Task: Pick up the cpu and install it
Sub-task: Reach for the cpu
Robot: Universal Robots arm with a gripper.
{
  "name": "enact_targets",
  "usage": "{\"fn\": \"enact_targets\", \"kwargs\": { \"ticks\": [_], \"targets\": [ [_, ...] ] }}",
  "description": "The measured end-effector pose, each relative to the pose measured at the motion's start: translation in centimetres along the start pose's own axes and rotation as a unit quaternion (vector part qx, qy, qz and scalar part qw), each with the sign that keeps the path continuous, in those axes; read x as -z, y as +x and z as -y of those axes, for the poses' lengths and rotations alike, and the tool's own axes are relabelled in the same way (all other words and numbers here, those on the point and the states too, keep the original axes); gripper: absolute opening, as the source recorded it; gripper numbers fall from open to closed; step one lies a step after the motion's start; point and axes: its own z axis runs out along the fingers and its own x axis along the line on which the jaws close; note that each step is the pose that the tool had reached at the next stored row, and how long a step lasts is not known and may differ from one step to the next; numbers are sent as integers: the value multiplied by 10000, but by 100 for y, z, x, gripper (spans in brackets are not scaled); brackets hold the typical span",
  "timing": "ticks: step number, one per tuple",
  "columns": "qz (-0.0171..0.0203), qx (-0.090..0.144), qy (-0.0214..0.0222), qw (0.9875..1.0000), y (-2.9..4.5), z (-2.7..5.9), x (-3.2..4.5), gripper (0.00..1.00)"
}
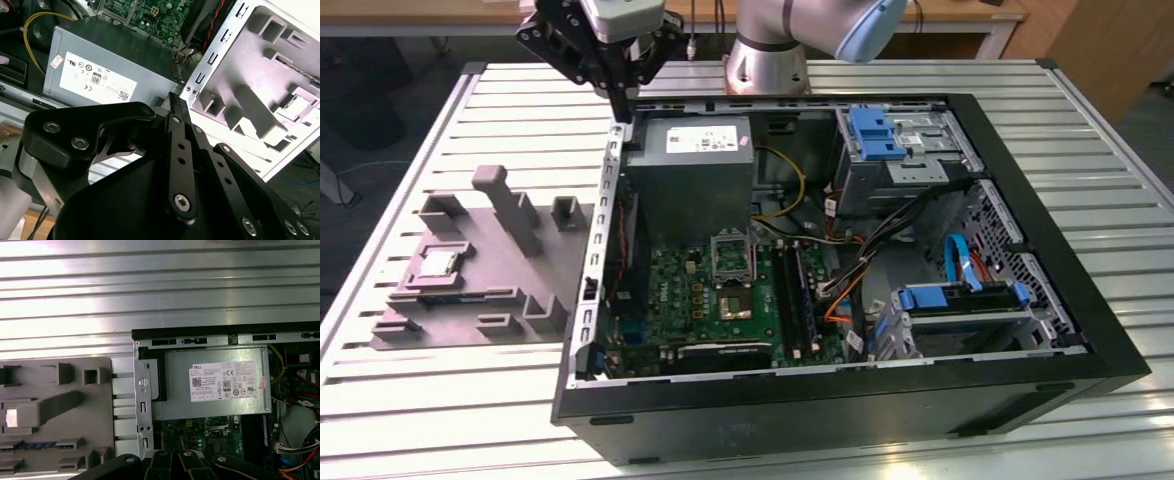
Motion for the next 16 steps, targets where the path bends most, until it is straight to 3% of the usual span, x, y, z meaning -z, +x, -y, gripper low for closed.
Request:
{"fn": "enact_targets", "kwargs": {
  "ticks": [16],
  "targets": [
    [0, 0, 0, 10000, 44, 3, 1, 11]
  ]
}}
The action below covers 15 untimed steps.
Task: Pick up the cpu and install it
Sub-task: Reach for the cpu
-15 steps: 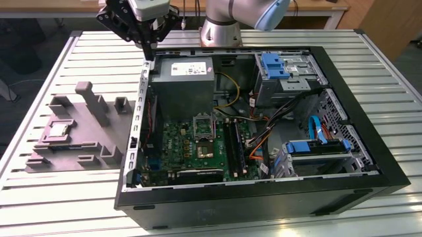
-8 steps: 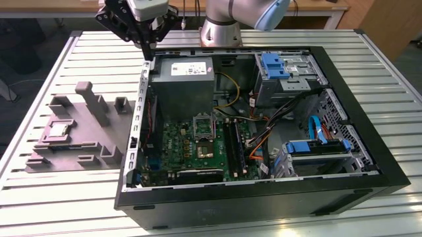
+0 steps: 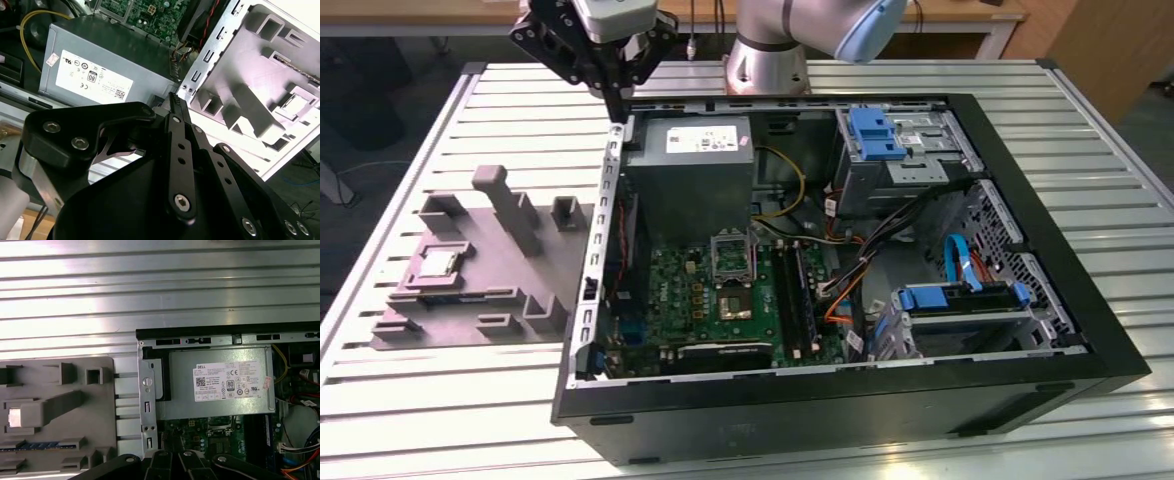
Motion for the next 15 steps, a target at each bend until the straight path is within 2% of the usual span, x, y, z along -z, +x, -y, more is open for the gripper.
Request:
{"fn": "enact_targets", "kwargs": {
  "ticks": [15],
  "targets": [
    [0, 0, 0, 10000, 38, 3, 1, 11]
  ]
}}
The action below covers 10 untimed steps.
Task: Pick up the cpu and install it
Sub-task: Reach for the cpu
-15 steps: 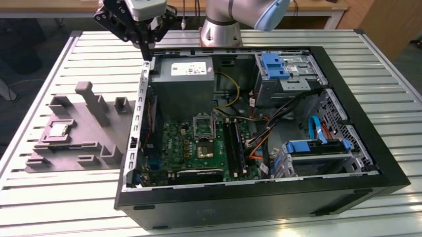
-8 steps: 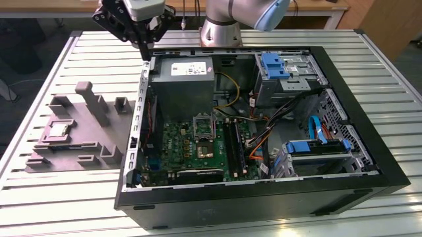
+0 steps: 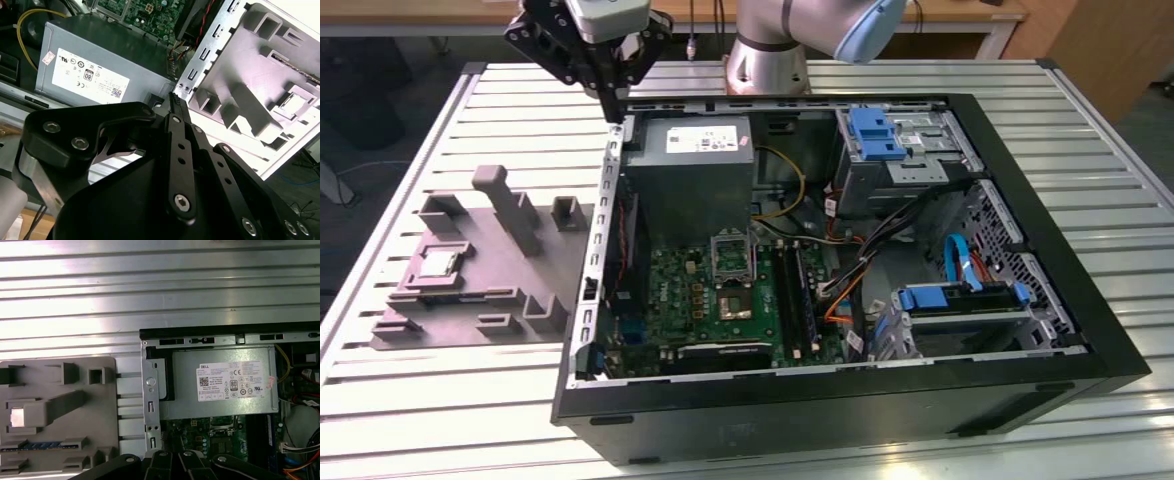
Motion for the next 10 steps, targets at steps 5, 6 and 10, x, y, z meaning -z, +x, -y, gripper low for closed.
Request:
{"fn": "enact_targets", "kwargs": {
  "ticks": [5, 6, 10],
  "targets": [
    [0, 0, 0, 10000, 22, 2, 1, 11],
    [-1, 0, 0, 10000, 26, 2, 1, 11],
    [0, 0, 0, 10000, 43, 3, 1, 11]
  ]
}}
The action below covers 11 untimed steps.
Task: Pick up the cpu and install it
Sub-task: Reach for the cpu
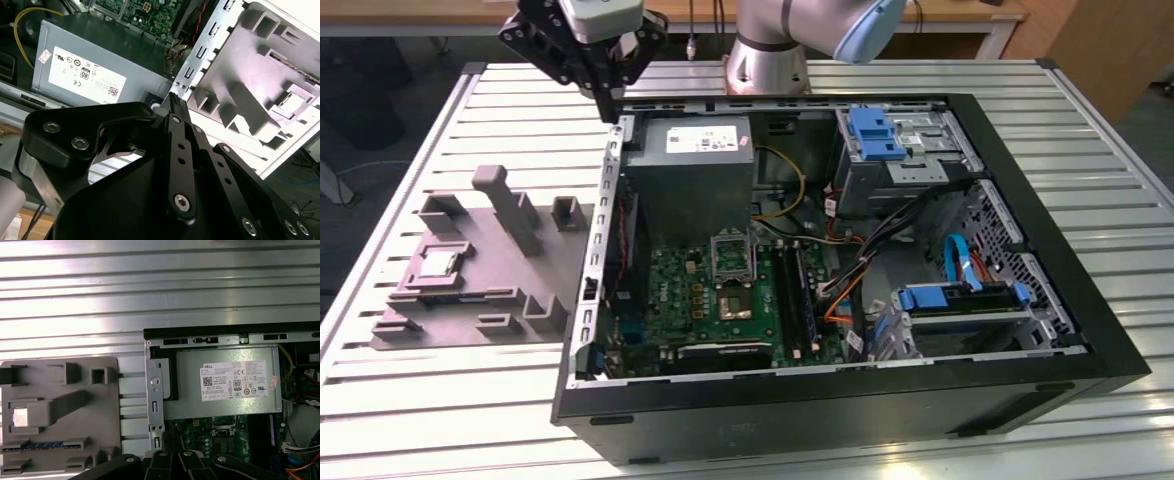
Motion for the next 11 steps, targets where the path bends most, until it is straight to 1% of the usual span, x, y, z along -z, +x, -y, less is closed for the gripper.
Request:
{"fn": "enact_targets", "kwargs": {
  "ticks": [11],
  "targets": [
    [0, 0, 0, 10000, 44, 3, 2, 11]
  ]
}}
